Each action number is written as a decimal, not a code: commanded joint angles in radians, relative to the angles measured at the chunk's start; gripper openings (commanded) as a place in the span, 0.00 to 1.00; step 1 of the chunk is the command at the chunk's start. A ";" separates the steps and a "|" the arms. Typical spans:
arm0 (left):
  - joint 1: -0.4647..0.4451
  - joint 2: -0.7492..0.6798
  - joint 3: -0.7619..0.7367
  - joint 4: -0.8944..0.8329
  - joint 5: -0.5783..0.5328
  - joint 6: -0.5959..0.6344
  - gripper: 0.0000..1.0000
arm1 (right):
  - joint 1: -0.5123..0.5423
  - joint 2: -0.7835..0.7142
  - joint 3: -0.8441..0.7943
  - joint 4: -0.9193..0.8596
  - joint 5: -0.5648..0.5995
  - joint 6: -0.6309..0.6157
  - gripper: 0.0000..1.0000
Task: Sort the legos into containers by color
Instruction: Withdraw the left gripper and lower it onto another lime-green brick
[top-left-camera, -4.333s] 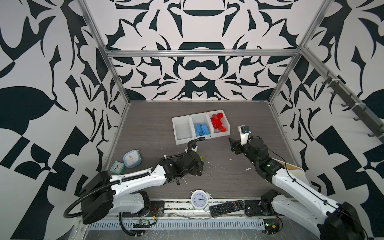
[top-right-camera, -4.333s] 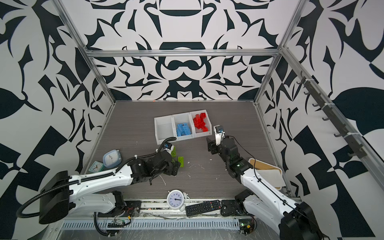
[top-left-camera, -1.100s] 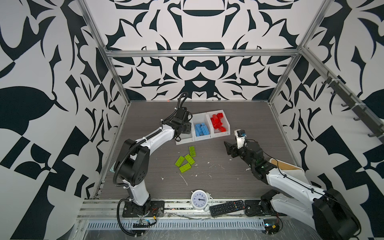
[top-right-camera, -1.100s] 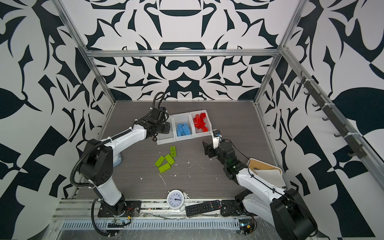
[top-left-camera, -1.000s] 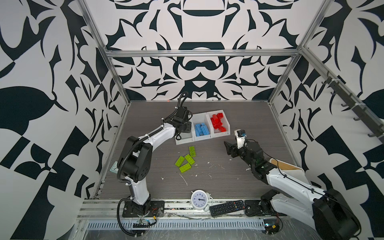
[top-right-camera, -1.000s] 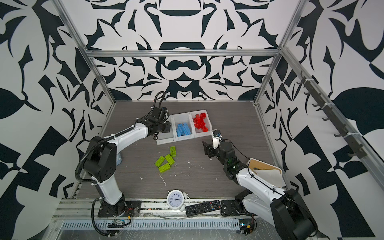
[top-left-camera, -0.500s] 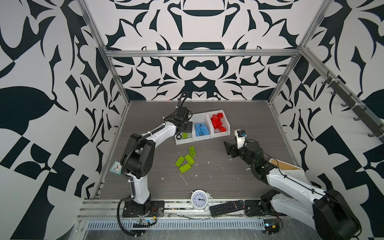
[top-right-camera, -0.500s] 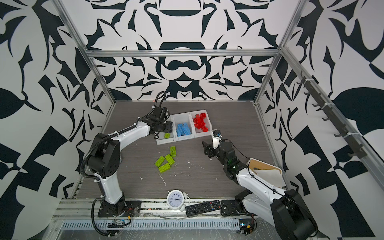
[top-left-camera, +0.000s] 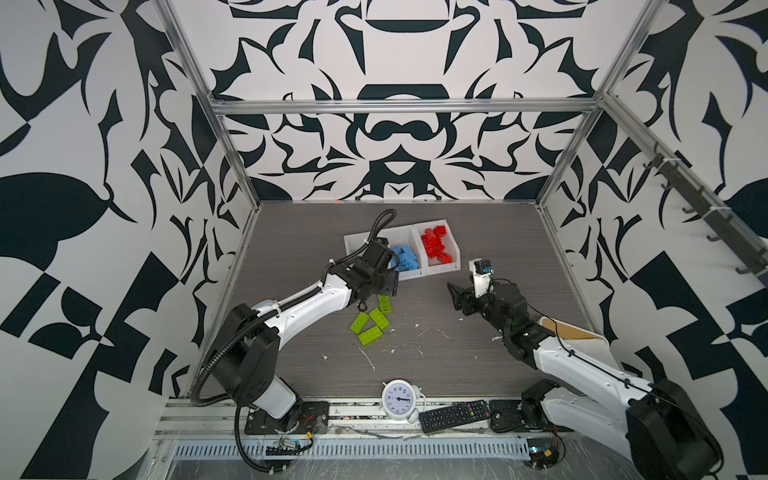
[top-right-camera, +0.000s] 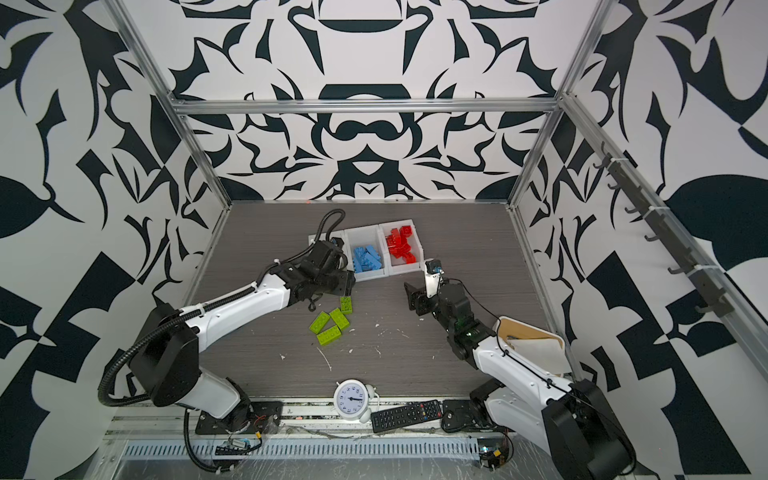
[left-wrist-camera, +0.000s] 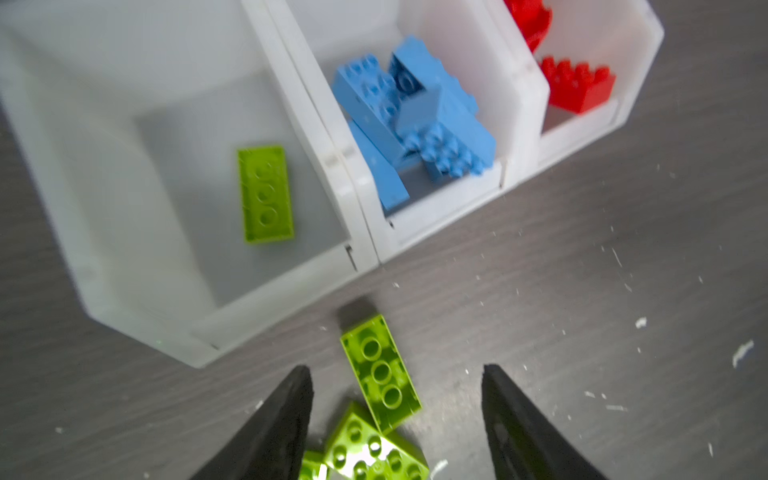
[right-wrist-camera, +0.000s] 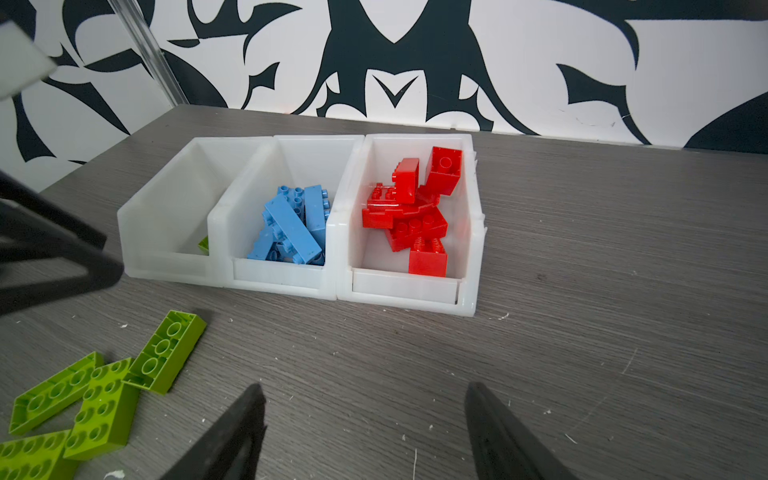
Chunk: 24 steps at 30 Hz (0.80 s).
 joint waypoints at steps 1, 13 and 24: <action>-0.022 -0.001 -0.036 -0.032 -0.028 -0.090 0.68 | 0.004 0.001 0.040 0.026 -0.011 0.009 0.78; -0.028 0.122 -0.056 0.058 -0.009 -0.109 0.68 | 0.004 0.022 0.042 0.032 -0.017 0.011 0.78; -0.027 0.196 -0.055 0.103 -0.016 -0.109 0.65 | 0.004 0.032 0.045 0.034 -0.021 0.012 0.78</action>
